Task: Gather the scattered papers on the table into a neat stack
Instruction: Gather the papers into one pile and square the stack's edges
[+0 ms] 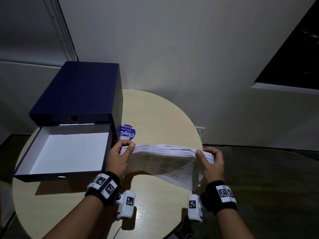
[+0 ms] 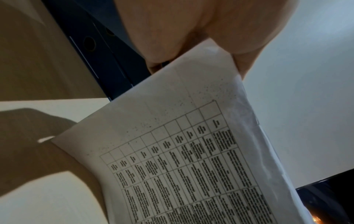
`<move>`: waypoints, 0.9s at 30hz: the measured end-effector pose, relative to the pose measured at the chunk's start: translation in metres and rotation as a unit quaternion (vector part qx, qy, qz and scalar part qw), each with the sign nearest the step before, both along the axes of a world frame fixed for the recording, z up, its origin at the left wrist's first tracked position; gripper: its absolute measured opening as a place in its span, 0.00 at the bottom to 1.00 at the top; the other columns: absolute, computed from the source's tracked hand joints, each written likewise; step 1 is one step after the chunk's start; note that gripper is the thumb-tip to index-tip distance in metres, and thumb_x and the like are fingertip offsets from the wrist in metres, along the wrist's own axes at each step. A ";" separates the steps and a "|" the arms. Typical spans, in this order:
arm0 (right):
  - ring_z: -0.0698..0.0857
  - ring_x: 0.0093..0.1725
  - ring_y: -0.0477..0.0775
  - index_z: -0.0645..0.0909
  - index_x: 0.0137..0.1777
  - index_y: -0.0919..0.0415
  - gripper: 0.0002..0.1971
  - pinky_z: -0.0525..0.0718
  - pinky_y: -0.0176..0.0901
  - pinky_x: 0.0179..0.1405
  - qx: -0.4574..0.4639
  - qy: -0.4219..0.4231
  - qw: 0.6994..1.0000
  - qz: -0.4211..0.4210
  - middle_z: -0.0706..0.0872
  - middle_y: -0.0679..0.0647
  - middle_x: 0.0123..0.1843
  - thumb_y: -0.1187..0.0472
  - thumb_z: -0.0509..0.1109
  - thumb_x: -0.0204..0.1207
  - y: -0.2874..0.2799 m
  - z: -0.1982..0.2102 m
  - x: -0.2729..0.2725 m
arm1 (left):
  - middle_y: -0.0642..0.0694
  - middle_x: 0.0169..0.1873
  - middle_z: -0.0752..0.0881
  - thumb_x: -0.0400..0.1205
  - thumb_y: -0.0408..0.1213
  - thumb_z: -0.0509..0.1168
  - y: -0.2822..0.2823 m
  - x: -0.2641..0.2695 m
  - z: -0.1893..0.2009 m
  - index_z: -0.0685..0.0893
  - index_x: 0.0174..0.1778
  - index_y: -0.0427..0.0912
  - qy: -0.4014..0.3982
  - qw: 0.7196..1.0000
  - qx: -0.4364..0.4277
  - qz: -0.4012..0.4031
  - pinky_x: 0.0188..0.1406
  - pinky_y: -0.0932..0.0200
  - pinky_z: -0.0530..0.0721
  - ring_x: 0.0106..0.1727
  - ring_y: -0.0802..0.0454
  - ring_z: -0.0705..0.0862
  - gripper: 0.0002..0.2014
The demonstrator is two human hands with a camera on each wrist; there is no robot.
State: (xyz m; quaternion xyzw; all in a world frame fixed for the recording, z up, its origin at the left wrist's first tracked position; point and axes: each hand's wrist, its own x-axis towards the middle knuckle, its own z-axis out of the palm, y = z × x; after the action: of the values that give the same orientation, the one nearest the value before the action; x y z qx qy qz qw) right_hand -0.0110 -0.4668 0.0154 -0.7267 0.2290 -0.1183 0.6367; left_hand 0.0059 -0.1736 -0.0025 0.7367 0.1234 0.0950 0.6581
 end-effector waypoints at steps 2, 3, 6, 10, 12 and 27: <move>0.83 0.55 0.51 0.75 0.65 0.57 0.22 0.84 0.48 0.49 0.042 -0.025 0.997 0.058 0.82 0.50 0.57 0.73 0.74 0.73 -0.010 -0.006 -0.009 | 0.49 0.49 0.88 0.82 0.42 0.69 -0.001 0.000 0.001 0.85 0.45 0.46 0.014 1.000 -0.001 0.005 0.55 0.48 0.81 0.54 0.49 0.83 0.04; 0.83 0.56 0.50 0.74 0.67 0.56 0.25 0.83 0.45 0.48 0.045 -0.016 0.995 0.085 0.81 0.49 0.59 0.77 0.72 0.73 -0.015 -0.011 -0.012 | 0.48 0.50 0.88 0.82 0.43 0.69 0.000 0.001 0.002 0.86 0.46 0.46 0.019 1.000 -0.006 0.008 0.55 0.47 0.81 0.53 0.49 0.83 0.05; 0.84 0.59 0.53 0.78 0.62 0.52 0.19 0.81 0.39 0.46 0.018 0.032 0.994 0.108 0.84 0.46 0.55 0.75 0.69 0.77 -0.018 -0.019 -0.017 | 0.46 0.54 0.87 0.74 0.54 0.72 0.004 -0.004 0.000 0.83 0.55 0.45 -0.010 0.997 -0.073 -0.027 0.53 0.56 0.82 0.54 0.51 0.84 0.20; 0.84 0.55 0.44 0.81 0.60 0.52 0.14 0.78 0.33 0.42 0.006 0.036 0.995 0.097 0.86 0.42 0.51 0.69 0.68 0.80 -0.009 -0.011 -0.013 | 0.48 0.59 0.84 0.66 0.37 0.80 0.012 -0.016 -0.020 0.74 0.68 0.47 0.030 0.990 -0.095 -0.102 0.49 0.59 0.87 0.61 0.51 0.84 0.34; 0.84 0.52 0.38 0.80 0.62 0.52 0.15 0.79 0.32 0.39 0.009 0.032 0.993 0.110 0.85 0.41 0.51 0.70 0.67 0.81 -0.005 -0.003 -0.011 | 0.47 0.55 0.87 0.73 0.27 0.75 0.009 -0.016 -0.022 0.78 0.63 0.54 0.077 0.991 -0.073 -0.079 0.51 0.51 0.89 0.60 0.46 0.86 0.26; 0.83 0.45 0.51 0.79 0.53 0.61 0.14 0.79 0.36 0.41 -0.070 0.013 0.994 0.084 0.85 0.50 0.44 0.79 0.65 0.76 -0.007 -0.022 0.003 | 0.36 0.44 0.83 0.77 0.21 0.63 0.005 -0.006 -0.023 0.80 0.38 0.43 0.063 0.998 -0.026 0.001 0.46 0.45 0.80 0.49 0.41 0.80 0.11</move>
State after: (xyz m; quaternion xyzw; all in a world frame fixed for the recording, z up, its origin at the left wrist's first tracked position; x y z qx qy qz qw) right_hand -0.0078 -0.4740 -0.0069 -0.7876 0.1666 -0.0702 0.5890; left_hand -0.0006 -0.1690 -0.0251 0.7235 0.1680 0.0456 0.6680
